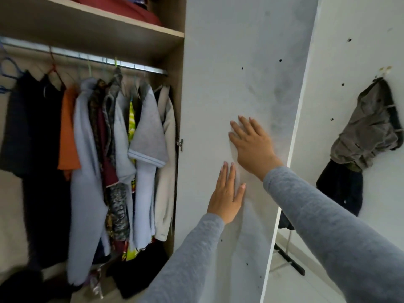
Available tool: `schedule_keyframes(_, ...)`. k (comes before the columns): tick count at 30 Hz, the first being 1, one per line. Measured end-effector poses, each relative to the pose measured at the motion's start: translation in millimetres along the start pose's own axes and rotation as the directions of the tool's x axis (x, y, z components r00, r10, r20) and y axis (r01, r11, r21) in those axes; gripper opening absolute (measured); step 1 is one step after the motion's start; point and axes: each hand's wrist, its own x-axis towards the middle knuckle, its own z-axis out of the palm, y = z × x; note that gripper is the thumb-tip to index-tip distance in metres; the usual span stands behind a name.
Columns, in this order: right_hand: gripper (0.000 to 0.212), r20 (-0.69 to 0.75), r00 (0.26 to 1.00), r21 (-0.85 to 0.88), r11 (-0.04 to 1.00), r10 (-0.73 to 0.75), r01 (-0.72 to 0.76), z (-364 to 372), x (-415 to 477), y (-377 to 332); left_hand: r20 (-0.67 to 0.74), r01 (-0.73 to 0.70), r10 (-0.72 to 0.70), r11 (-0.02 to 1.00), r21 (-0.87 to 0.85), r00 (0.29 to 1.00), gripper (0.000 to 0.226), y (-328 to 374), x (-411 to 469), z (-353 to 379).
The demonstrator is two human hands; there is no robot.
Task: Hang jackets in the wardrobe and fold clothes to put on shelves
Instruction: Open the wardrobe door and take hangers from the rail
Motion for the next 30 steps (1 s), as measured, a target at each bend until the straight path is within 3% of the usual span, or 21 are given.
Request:
schedule_keyframes(2, 0.050, 0.015, 1.000, 0.060, 0.998, -0.008, 0.007, 2, 5, -9, 0.064, 0.014, -0.015, 1.000, 0.024, 0.998, 0.077, -10, -5, -11)
schedule_keyframes(5, 0.049, 0.072, 0.997, 0.189, 0.982, -0.006, -0.008, 7, 17, -35, 0.098, 0.027, -0.036, 0.996, 0.090, 0.995, 0.061, -31, -16, -38)
schedule_keyframes(8, 0.052, 0.143, 0.989, 0.387, 0.919, 0.020, -0.074, 8, 36, -71, 0.062, 0.145, -0.154, 0.980, 0.134, 0.986, 0.056, -60, -22, -79)
schedule_keyframes(12, 0.052, 0.174, 0.984, 0.751, 0.651, -0.037, -0.108, -9, 79, -121, -0.086, 0.272, -0.262, 0.950, 0.150, 0.961, 0.053, -112, -29, -152)
schedule_keyframes(15, 0.049, 0.110, 0.985, 0.890, 0.454, -0.132, -0.039, -33, 115, -165, -0.251, 0.349, -0.301, 0.921, 0.173, 0.920, 0.041, -150, -39, -216)
schedule_keyframes(20, 0.045, -0.017, 0.978, 0.947, 0.311, -0.209, 0.083, -74, 169, -244, -0.462, 0.472, -0.375, 0.874, 0.112, 0.804, 0.026, -212, -58, -323)
schedule_keyframes(24, 0.039, -0.150, 0.969, 0.953, 0.230, -0.197, 0.195, -113, 223, -297, -0.671, 0.533, -0.398, 0.846, -0.005, 0.626, 0.023, -263, -62, -403)
schedule_keyframes(27, 0.031, -0.246, 0.964, 0.962, 0.098, -0.098, 0.255, -153, 267, -332, -0.733, 0.527, -0.472, 0.830, -0.183, 0.489, 0.022, -298, -60, -458)
schedule_keyframes(30, 0.024, -0.301, 0.953, 0.953, -0.042, -0.012, 0.301, -197, 318, -369, -0.716, 0.453, -0.550, 0.817, -0.356, 0.430, 0.020, -332, -52, -513)
